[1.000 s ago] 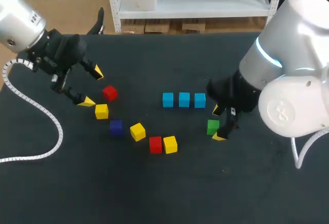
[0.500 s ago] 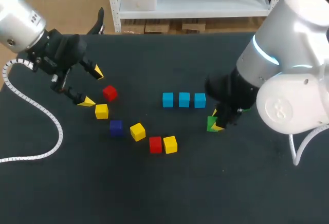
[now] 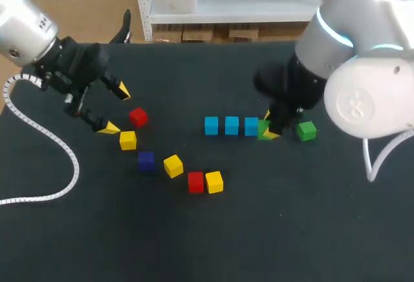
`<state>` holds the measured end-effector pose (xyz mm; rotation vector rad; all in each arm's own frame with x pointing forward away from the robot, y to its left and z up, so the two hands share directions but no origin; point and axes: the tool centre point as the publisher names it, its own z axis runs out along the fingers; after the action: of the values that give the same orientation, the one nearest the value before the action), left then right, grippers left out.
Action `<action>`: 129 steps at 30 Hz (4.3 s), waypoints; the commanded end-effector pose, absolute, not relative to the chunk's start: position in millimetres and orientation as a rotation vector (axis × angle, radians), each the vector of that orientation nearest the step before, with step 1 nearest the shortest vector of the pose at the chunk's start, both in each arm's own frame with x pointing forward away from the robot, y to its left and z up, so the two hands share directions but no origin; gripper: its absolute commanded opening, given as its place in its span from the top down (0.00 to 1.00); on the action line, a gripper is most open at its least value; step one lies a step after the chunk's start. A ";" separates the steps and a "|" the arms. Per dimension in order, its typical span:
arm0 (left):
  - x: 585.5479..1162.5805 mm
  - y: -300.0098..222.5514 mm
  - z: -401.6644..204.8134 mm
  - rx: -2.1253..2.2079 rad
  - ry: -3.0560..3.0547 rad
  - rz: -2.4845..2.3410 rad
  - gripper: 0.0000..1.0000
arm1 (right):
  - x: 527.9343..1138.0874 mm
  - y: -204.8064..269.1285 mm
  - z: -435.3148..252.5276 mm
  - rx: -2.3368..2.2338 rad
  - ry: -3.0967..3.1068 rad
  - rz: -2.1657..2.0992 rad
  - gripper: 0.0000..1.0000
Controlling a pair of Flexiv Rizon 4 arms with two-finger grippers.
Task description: Place the blue cubes, place green cubes on the blue cubes, place the yellow cubes on the green cubes, then place the red cubes on the yellow cubes, and place purple cube on the red cubes.
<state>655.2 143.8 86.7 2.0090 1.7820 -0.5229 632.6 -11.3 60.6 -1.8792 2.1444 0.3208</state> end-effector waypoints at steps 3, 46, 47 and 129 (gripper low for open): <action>654.6 145.1 86.1 2.008 1.776 -0.523 0.00 | 658.8 12.0 60.6 -1.909 2.113 0.342 1.00; 654.6 145.1 86.1 2.008 1.776 -0.523 0.00 | 685.0 68.1 35.9 -1.934 2.080 0.319 1.00; 654.6 145.1 86.1 2.008 1.776 -0.523 0.00 | 685.4 67.7 35.4 -1.933 2.082 0.317 1.00; 654.6 145.1 86.1 2.008 1.776 -0.523 0.00 | 709.0 73.6 21.8 -1.975 2.069 0.380 1.00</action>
<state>655.2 143.8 86.8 2.0089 1.7821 -0.5229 706.4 73.5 22.3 -1.9721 2.0703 0.3711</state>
